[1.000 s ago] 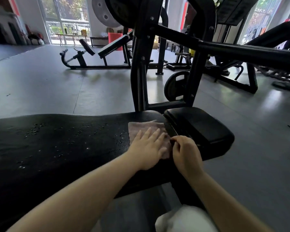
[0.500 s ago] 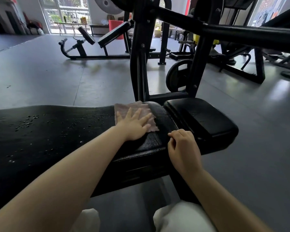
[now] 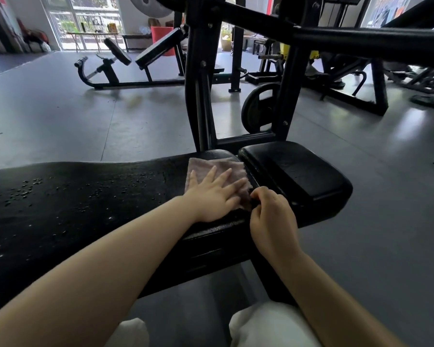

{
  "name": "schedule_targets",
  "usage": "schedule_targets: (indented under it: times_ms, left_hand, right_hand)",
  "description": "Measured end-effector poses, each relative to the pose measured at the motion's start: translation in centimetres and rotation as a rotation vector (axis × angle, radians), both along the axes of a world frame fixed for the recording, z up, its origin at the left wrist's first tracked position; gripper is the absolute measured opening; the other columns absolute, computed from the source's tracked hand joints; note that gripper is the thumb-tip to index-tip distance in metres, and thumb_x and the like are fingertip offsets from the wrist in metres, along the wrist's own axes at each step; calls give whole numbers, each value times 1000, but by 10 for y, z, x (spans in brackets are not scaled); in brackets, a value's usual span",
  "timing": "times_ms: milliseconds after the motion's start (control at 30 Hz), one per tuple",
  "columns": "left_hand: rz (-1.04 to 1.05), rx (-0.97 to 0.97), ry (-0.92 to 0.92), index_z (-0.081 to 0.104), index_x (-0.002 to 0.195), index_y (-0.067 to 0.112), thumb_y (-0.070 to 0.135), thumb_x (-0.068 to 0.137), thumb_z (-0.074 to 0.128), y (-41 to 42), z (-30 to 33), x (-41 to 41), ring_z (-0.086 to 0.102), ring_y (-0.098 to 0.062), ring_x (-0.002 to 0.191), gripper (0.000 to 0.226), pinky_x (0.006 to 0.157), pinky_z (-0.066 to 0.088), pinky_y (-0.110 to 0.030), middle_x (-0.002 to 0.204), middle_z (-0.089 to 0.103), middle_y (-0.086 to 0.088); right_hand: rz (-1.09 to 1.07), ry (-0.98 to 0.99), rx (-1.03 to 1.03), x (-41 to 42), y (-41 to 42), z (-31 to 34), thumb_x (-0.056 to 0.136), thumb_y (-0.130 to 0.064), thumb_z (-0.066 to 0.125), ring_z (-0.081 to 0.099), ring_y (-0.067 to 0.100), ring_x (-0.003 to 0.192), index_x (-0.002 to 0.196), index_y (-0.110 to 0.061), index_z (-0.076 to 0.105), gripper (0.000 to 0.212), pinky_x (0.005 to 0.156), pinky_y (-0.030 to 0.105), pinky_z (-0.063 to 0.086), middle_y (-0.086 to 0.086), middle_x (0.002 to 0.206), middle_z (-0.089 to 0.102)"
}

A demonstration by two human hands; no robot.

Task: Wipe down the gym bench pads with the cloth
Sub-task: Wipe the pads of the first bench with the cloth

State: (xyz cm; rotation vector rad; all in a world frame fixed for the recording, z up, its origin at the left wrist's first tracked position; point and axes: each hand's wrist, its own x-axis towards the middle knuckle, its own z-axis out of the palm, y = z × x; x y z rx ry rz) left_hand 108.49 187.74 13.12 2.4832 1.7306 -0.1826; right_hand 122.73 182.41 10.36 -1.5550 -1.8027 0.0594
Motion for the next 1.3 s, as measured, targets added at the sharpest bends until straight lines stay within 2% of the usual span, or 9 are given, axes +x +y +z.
schedule_targets:
  times_ms: [67,200,433,600,700,900,1000,1133,1300]
  left_hand:
    - [19,-7,-14,2,145,49,55,97,19,21,0,-1,-14,-27,144,52,108,-10,-64,159,-9,4]
    - [130,-18,-15,0,145,49,58,96,18,49,1,-24,-14,-26,144,53,108,-11,-65,158,-10,6]
    - [458,-15,-17,-3,146,48,56,97,18,47,4,-98,-11,-27,145,54,109,-8,-65,158,-9,4]
    - [604,-39,-35,-3,146,47,55,97,17,41,5,-109,-15,-29,144,54,106,-11,-68,158,-12,2]
    - [578,-42,-61,-4,147,43,54,98,14,44,9,-79,-19,-33,142,53,105,-15,-67,157,-16,1]
    - [239,-44,-54,1,147,43,53,98,16,51,7,23,-20,-31,142,53,105,-15,-67,157,-16,4]
    - [171,-64,-51,1,147,45,53,97,17,54,4,42,-19,-30,143,52,104,-13,-68,158,-14,4]
    - [190,-48,-57,0,145,49,60,95,18,65,4,15,-16,-28,144,55,105,-10,-69,158,-11,7]
    - [367,-11,-40,-4,146,46,60,96,16,62,1,-30,-14,-29,144,56,106,-8,-70,158,-13,6]
  right_hand:
    - [5,-14,9,0,0,1,80,7,49,55,26,82,99,-4,63,26,64,34,43,8,87,63]
    - [26,-44,13,-1,-1,-2,79,9,51,55,26,81,94,-3,67,26,61,34,44,7,83,64]
    - [25,-48,40,0,-1,-4,77,11,56,47,15,71,89,-3,68,22,55,14,30,4,78,63]
    - [31,-35,52,0,0,-4,73,13,57,56,24,72,86,-2,68,22,58,24,38,5,76,64]
    - [33,-28,71,-1,1,-4,69,13,58,55,26,68,80,-3,67,22,52,30,42,5,72,62]
    - [21,-50,67,0,3,-4,64,11,57,52,27,65,72,-7,61,20,50,36,41,4,67,57]
    - [39,-58,55,1,1,-4,67,7,52,50,26,67,71,-6,59,16,50,36,41,4,68,55]
    - [30,-59,69,1,1,-5,67,-1,42,53,27,69,76,-7,65,24,54,34,44,5,71,60]
    - [59,-31,11,2,-1,-3,74,9,51,56,28,82,91,-3,68,27,64,36,48,8,85,66]
